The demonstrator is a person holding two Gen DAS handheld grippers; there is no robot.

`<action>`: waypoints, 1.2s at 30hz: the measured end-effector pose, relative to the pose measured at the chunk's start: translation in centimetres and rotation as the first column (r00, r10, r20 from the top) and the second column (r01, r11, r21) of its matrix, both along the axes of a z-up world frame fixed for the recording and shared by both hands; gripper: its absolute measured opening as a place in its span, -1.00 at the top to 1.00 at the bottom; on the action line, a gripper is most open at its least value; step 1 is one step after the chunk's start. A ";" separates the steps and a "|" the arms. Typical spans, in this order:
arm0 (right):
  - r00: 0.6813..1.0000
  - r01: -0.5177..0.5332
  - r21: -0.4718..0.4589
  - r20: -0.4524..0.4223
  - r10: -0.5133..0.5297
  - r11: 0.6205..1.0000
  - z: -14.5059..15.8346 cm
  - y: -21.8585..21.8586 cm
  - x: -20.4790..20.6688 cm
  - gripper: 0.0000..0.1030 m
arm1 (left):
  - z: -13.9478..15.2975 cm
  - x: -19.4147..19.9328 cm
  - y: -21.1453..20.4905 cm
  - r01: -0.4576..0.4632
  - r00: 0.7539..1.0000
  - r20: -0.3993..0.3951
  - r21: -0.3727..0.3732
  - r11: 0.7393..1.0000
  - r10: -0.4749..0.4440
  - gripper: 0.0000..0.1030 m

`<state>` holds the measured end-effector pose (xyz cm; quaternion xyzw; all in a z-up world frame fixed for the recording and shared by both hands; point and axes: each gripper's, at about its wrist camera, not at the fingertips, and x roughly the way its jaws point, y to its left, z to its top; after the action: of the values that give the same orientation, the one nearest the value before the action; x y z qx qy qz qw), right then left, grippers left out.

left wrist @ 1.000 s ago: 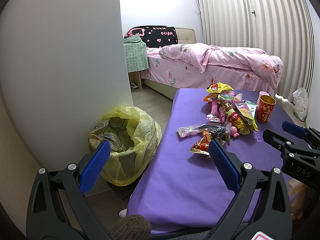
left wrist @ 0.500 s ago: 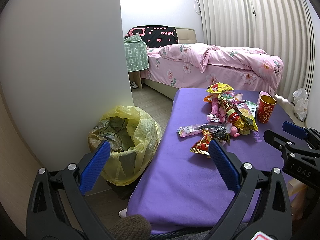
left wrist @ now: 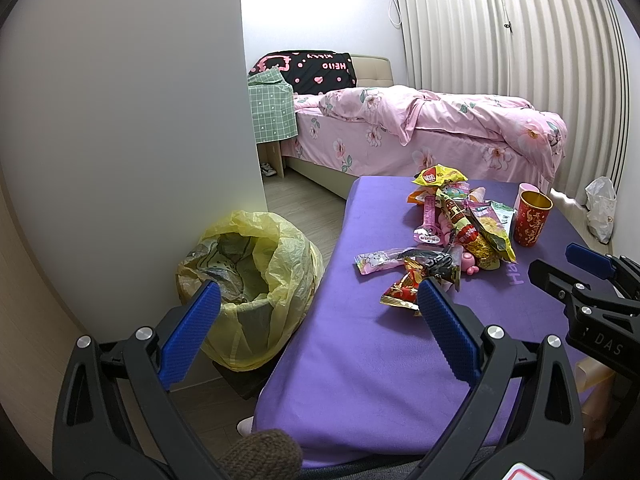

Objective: Collect trash

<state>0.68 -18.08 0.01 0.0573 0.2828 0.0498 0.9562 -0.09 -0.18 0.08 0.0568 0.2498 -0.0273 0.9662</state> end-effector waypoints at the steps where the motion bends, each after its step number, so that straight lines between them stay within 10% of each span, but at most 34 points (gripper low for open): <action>1: 1.000 -0.001 0.000 0.000 0.001 1.000 0.0 0.0 0.0 -0.34 | 0.0 0.0 0.0 0.000 1.000 0.000 0.000 1.000 0.000 -0.83; 19: 0.986 0.162 -0.079 -0.026 -0.164 0.984 -0.9 -6.2 2.3 -0.34 | -2.4 5.9 -2.7 0.265 0.958 -0.086 -0.096 0.959 -0.273 -0.83; 28: 0.973 0.215 -0.146 -0.056 -0.225 0.966 -2.7 -11.2 6.4 -0.34 | -2.5 13.2 -4.2 0.374 0.904 -0.096 -0.300 0.878 -0.418 -0.83; 36: 0.967 0.221 -0.147 -0.094 -0.236 0.964 -4.8 -15.3 13.2 -0.34 | -4.1 18.4 -7.3 0.408 0.883 -0.152 -0.217 0.887 -0.443 -0.83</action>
<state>13.83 -33.39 -4.77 0.0274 0.3297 -0.0836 0.9400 18.31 -7.52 -4.02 0.0207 0.3223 -0.2672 0.9079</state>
